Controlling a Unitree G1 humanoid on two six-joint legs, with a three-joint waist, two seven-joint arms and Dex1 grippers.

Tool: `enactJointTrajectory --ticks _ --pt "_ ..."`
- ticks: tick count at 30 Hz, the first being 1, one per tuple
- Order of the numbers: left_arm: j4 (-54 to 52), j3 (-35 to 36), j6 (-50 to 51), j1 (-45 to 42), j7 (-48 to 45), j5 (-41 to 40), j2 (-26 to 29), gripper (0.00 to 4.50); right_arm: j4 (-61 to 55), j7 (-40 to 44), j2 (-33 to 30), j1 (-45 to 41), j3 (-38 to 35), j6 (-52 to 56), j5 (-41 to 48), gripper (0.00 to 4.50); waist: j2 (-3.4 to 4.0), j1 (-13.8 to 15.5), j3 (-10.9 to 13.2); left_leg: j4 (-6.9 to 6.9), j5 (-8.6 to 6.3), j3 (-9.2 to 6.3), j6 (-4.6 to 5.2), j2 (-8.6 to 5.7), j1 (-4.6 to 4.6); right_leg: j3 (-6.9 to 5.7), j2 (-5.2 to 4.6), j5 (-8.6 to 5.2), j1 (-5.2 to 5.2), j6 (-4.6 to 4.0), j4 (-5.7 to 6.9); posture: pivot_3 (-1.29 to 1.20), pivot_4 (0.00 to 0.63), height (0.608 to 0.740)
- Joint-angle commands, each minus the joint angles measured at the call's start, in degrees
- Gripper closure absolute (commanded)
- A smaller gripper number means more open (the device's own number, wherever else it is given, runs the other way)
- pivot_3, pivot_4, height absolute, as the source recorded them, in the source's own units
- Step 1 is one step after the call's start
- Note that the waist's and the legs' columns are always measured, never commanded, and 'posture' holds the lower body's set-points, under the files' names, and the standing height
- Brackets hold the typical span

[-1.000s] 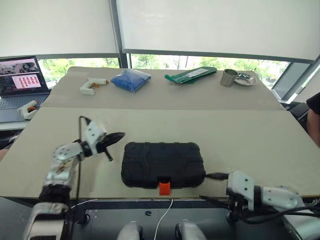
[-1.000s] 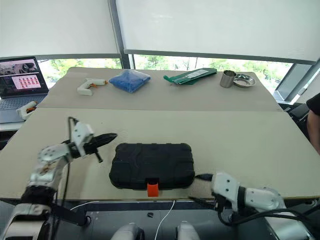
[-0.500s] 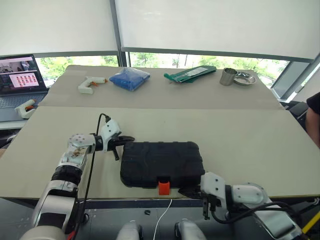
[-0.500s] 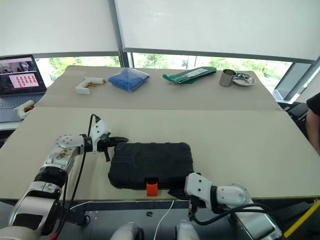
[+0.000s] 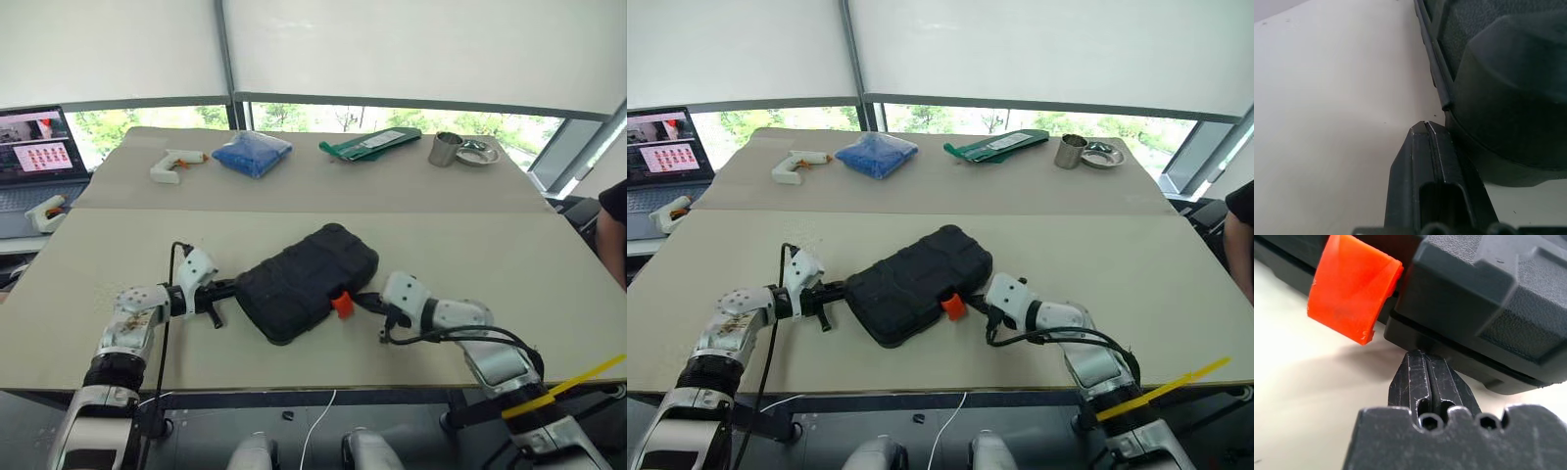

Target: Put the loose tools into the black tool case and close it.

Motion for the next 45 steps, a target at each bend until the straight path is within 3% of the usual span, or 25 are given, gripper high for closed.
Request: enactJointTrajectory --ticks 1,3,6,11,16,19,21,27,45 --pt "-6.7 4.2 2.3 1.3 7.3 -0.9 0.5 4.50 -1.1 0.9 -1.0 -0.4 -3.7 -0.5 2.0 4.45 0.00 0.1 0.0 0.00 0.00 -0.02 0.00 -0.01 0.00 -0.01 0.00 0.00 0.00 0.00 0.00 0.00 0.150 0.740" --pt "-7.8 5.7 3.6 1.1 8.9 -1.4 1.6 4.50 -2.6 1.5 -1.8 1.1 -5.4 0.7 3.5 4.45 0.00 0.2 0.0 0.00 0.00 -0.06 0.00 -0.02 0.00 -0.03 -0.01 0.00 0.01 0.00 0.00 0.00 0.150 0.740" --pt "-11.4 3.9 5.3 -1.6 4.2 -3.2 3.7 4.50 -7.8 4.1 -2.1 5.5 -8.4 3.3 9.2 4.45 0.00 0.4 0.0 0.00 0.00 -0.07 0.00 -0.03 0.00 -0.12 -0.03 0.00 0.07 0.01 -0.03 0.00 0.150 0.740" --pt "-16.8 -2.4 11.2 -8.3 -0.3 -6.2 0.0 4.50 -15.4 4.5 -2.1 11.3 -8.9 6.3 11.8 4.45 0.00 1.0 0.0 0.03 0.00 -0.02 0.00 -0.12 -0.02 -0.22 -0.15 -0.02 0.18 0.07 -0.10 0.00 0.150 0.740" --pt "-13.7 -12.9 13.5 -11.8 0.6 0.1 -5.3 4.50 -21.2 4.5 -1.2 12.8 -8.3 10.5 14.8 4.45 0.00 0.6 0.0 0.04 0.00 0.00 0.00 -0.18 0.02 -0.12 -0.01 -0.04 0.21 0.09 -0.12 0.00 0.150 0.740" --pt "-8.0 -19.1 13.4 -14.2 4.8 8.4 -6.9 4.50 -20.9 4.0 -0.4 12.3 -7.3 11.3 14.1 4.45 -0.02 0.4 0.0 0.03 0.00 -0.05 0.00 -0.15 0.03 -0.14 0.09 -0.05 0.21 0.07 -0.09 0.00 0.150 0.740" --pt "-7.2 -21.2 14.7 -14.3 4.6 9.4 -8.3 4.50 -19.8 3.7 0.3 11.9 -6.6 10.9 13.3 4.45 0.21 0.4 -0.2 0.04 0.00 -0.09 0.00 -0.15 0.15 -0.12 0.12 -0.06 0.35 0.08 -0.10 0.00 0.150 0.740" --pt "-7.8 -20.5 17.5 -12.7 5.5 8.7 -10.9 4.50 -16.2 2.3 2.8 10.1 -4.9 10.2 11.2 4.45 0.36 0.4 -0.3 0.04 0.01 -0.06 0.00 -0.17 0.34 -0.04 0.05 -0.22 0.46 0.36 -0.06 0.00 0.150 0.740" --pt "-9.9 -18.6 21.9 -10.3 5.4 8.7 -9.0 4.50 -7.2 2.9 9.2 2.4 -3.4 7.4 10.7 4.45 0.56 -0.5 -0.5 -0.04 0.00 -0.13 0.00 0.00 0.64 0.27 0.43 -0.19 0.49 0.30 0.01 0.00 0.150 0.740"
